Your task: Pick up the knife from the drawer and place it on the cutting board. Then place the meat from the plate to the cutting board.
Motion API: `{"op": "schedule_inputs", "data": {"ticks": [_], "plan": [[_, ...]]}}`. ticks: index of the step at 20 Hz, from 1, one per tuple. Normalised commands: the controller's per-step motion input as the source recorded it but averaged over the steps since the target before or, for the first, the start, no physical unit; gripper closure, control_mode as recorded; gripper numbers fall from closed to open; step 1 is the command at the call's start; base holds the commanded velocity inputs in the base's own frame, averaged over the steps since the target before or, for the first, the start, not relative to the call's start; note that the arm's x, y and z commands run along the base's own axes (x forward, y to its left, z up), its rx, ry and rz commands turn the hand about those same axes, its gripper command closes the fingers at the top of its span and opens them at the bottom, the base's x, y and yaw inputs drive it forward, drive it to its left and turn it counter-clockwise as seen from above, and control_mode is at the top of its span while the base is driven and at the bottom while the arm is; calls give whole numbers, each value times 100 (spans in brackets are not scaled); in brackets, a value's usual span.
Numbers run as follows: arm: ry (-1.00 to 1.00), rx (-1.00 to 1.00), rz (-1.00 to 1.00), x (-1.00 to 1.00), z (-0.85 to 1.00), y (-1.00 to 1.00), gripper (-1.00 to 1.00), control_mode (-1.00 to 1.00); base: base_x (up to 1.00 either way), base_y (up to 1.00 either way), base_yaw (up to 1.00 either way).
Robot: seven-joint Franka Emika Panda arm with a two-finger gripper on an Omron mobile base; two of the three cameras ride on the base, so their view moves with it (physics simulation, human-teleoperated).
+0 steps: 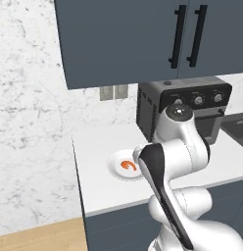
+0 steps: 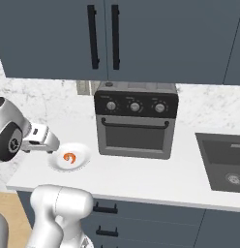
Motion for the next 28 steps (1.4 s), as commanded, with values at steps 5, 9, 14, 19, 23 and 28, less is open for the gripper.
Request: {"op": "schedule_inputs", "data": {"ticks": [5, 9, 14, 19, 23, 28], "plan": [[6, 0, 5, 15, -23, 0, -100, -100, 0, 0, 0], [2, 0, 3, 21, -24, 0, -100, -100, 0, 0, 0], [0, 1, 4, 27, -34, 0, -100, -100, 0, 0, 0], [2, 0, 5, 36, -38, 0, -100, -100, 0, 0, 0], [0, 0, 5, 46, -23, 0, -100, -100, 0, 0, 0], [0, 0, 3, 43, -25, 2, -100, -100, 0, 0, 0]]}}
